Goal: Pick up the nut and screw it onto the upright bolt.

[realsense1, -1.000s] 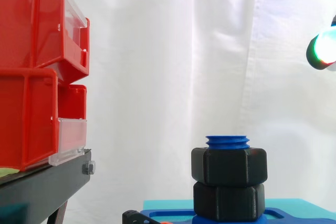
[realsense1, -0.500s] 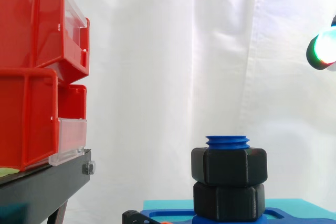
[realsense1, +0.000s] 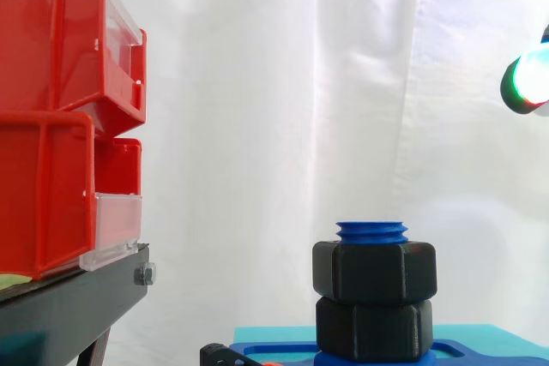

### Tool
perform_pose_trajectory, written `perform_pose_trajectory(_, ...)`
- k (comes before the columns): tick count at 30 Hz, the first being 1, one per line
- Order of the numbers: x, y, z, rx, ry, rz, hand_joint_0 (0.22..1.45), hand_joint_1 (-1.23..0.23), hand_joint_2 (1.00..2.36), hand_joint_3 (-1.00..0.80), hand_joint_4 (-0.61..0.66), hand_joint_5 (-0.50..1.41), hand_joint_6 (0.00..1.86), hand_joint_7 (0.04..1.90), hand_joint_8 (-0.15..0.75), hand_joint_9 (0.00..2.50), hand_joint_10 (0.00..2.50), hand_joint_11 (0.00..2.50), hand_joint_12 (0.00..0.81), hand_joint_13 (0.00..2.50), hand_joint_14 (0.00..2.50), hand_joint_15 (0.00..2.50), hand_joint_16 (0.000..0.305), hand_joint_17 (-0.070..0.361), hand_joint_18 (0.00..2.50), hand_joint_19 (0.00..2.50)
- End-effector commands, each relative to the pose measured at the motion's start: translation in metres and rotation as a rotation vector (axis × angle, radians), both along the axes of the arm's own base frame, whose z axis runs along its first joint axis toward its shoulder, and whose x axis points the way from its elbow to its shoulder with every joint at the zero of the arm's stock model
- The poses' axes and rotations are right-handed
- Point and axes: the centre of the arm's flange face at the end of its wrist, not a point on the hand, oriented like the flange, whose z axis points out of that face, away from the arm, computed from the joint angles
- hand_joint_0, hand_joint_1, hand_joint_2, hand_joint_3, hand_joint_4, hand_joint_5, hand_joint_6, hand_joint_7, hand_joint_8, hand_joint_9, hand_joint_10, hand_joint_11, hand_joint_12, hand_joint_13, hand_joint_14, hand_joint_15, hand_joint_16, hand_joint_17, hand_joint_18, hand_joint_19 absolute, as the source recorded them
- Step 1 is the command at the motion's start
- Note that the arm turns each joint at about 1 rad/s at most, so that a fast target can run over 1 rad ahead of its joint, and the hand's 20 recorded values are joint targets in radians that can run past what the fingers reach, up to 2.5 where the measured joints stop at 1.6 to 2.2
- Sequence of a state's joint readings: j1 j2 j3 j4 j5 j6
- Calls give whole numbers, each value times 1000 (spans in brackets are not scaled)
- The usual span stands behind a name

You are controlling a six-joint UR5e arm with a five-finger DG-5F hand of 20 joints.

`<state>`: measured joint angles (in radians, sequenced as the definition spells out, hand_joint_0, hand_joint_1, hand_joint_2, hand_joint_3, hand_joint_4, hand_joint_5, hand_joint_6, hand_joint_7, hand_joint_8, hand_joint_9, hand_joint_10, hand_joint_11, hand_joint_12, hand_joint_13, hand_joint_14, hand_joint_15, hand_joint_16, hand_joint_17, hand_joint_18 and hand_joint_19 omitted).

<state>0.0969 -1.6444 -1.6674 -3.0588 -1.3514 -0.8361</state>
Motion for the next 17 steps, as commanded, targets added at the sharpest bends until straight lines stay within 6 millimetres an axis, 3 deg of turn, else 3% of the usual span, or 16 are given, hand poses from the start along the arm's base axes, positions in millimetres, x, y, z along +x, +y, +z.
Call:
perform_pose_trajectory(1, 0, 0, 1, 0, -1, 0, 488, -286, 1000, -500, 133, -240, 501, 603, 210, 28, 0, 0, 375, 0, 0, 0, 47, 106, 0, 0)
perform_pose_trajectory(17, 0, 0, 0, 0, 0, 0, 489, -284, 1000, -500, 144, -239, 501, 654, 214, 35, 0, 0, 372, 0, 0, 0, 47, 105, 0, 0)
